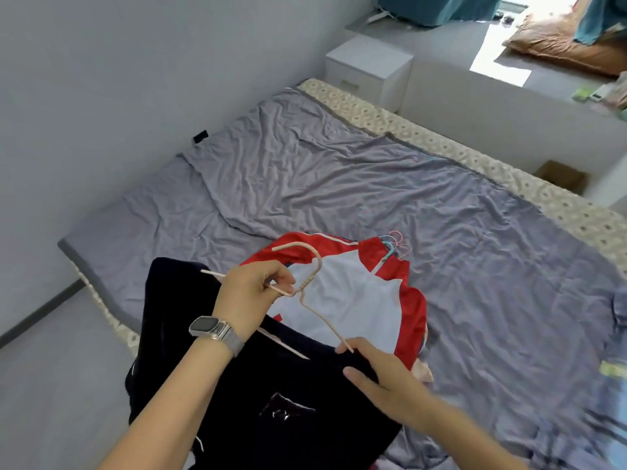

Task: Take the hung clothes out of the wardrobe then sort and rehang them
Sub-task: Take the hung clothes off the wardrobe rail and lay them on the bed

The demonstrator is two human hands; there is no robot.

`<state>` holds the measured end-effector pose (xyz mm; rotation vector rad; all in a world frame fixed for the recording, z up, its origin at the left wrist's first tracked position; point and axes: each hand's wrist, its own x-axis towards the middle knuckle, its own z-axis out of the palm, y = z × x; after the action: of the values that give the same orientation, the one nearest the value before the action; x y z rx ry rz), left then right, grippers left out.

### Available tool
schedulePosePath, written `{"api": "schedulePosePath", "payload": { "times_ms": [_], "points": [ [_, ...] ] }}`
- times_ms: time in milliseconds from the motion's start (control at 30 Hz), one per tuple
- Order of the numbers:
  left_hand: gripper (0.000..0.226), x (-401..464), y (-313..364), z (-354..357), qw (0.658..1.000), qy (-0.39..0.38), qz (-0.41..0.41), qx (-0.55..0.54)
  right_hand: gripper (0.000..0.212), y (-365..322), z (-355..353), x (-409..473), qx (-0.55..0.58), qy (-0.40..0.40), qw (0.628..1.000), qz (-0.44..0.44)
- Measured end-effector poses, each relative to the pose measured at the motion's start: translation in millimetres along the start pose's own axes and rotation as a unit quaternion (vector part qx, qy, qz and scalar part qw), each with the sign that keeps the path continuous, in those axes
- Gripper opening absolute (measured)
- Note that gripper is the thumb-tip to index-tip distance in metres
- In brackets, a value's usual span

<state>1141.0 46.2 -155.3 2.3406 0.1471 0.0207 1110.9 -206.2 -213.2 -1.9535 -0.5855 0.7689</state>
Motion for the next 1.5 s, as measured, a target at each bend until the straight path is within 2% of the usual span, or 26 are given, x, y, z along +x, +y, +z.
{"api": "schedulePosePath", "payload": {
  "times_ms": [67,133,200,267,300,433,467,533,600,667,733,900,967,1100,1233,1367,1500],
  "points": [
    [0.023,15,11,13,1.000,-0.002,0.007,-0.014,0.020,10,11,-6,0.003,0.110,0.994,-0.017],
    [0.009,31,24,19,0.999,0.024,0.047,0.005,0.021,15,2,1,0.001,0.193,0.981,-0.017],
    [0.026,47,32,18,0.991,0.048,0.090,0.091,0.019,23,-20,13,-0.006,0.244,0.970,-0.020],
    [0.047,54,33,10,0.988,0.024,0.081,0.127,0.019,39,-43,26,-0.004,0.280,0.960,-0.005],
    [0.048,52,32,4,0.991,0.000,0.073,0.112,0.020,48,-55,33,-0.001,0.293,0.956,0.003],
    [0.018,21,-1,-12,0.992,-0.067,0.015,0.108,0.012,87,-97,70,-0.048,0.322,0.945,0.042],
    [0.019,10,-13,-14,0.991,-0.069,-0.009,0.113,0.010,102,-107,80,-0.067,0.332,0.939,0.065],
    [0.033,-9,-39,-17,0.990,-0.066,-0.052,0.112,0.023,134,-122,98,-0.101,0.345,0.919,0.161],
    [0.043,-28,-61,-17,0.987,-0.077,-0.089,0.107,0.045,156,-125,108,-0.132,0.332,0.882,0.307],
    [0.035,-44,-80,-16,0.984,-0.083,-0.119,0.100,0.058,159,-109,117,-0.179,0.255,0.870,0.382],
    [0.021,-58,-95,-14,0.984,-0.080,-0.132,0.088,0.060,139,-73,126,-0.226,0.164,0.892,0.355],
    [0.027,-83,-138,-20,0.984,-0.106,-0.106,0.093,0.059,56,55,122,-0.214,0.037,0.944,0.250],
    [0.026,-97,-153,-36,0.983,-0.118,-0.089,0.111,0.055,28,95,116,-0.201,0.031,0.951,0.232],
    [0.020,-140,-172,-83,0.984,-0.110,-0.085,0.112,0.044,-35,159,100,-0.175,0.069,0.953,0.238],
    [0.017,-180,-194,-113,0.984,-0.085,-0.108,0.117,0.038,-91,206,96,-0.200,0.033,0.953,0.226],
    [0.017,-221,-208,-135,0.986,-0.047,-0.136,0.084,0.034,-138,240,89,-0.217,0.040,0.960,0.171],
    [0.022,-291,-219,-161,0.983,0.006,-0.173,0.066,0.032,-164,281,61,-0.255,-0.001,0.959,0.125]
  ]
}}
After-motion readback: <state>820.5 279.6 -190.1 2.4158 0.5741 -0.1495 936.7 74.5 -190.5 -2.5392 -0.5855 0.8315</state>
